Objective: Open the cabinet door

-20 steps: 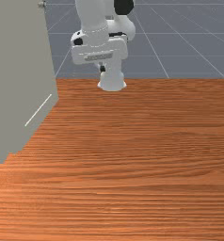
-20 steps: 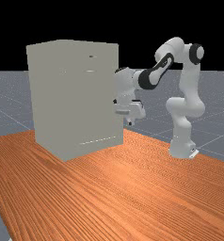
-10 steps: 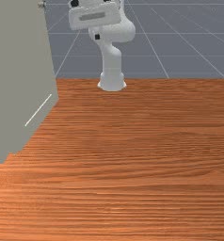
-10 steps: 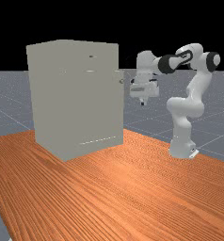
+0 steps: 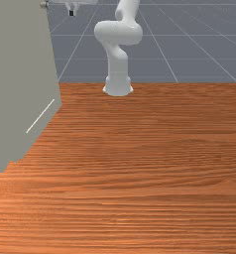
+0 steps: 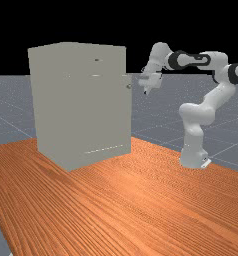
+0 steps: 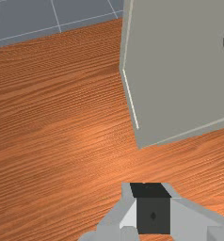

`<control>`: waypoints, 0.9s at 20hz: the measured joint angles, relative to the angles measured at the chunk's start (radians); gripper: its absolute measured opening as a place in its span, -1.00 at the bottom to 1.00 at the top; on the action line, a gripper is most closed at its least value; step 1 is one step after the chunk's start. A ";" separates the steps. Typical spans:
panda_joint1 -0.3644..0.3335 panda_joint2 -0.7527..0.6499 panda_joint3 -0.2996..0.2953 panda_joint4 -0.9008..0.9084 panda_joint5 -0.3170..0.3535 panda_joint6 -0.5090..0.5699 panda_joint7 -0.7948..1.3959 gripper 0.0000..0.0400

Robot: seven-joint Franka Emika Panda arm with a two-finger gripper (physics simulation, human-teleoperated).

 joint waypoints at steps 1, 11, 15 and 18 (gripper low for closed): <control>-0.017 0.003 -0.023 0.023 -0.013 0.004 -0.010 -1.00; -0.176 0.028 -0.127 -0.086 -0.114 0.718 0.112 -1.00; -0.229 0.040 -0.078 -0.190 -0.164 0.881 0.147 -1.00; -0.236 0.044 -0.071 -0.200 -0.170 0.910 0.153 -1.00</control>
